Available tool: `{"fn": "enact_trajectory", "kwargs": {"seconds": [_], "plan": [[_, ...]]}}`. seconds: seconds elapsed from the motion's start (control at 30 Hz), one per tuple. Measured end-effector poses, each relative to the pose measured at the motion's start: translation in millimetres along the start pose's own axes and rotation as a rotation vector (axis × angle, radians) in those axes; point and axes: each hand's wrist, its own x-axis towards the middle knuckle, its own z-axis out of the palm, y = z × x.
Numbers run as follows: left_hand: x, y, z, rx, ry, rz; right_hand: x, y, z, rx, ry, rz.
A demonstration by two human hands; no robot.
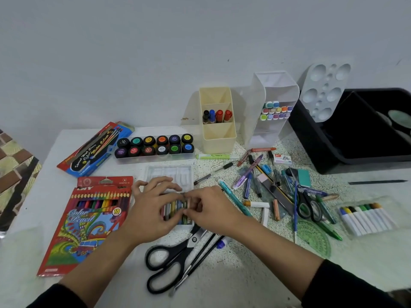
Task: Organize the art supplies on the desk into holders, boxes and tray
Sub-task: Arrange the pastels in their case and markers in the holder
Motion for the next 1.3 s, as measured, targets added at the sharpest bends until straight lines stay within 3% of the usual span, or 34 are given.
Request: {"fn": "enact_trajectory", "kwargs": {"seconds": [0.17,0.37,0.7,1.3], "plan": [[0,3,1,-0.008,0.030,-0.030,-4,10,1,-0.206,0.105,-0.150],[1,5,2,-0.006,0.054,-0.061,-6,16,-1,-0.329,0.082,-0.225],[1,5,4,-0.015,0.080,-0.064,-9,18,1,-0.341,0.093,-0.214],[1,0,3,-0.066,0.067,-0.029,-6,-9,-17,-0.517,-0.123,-0.094]]}}
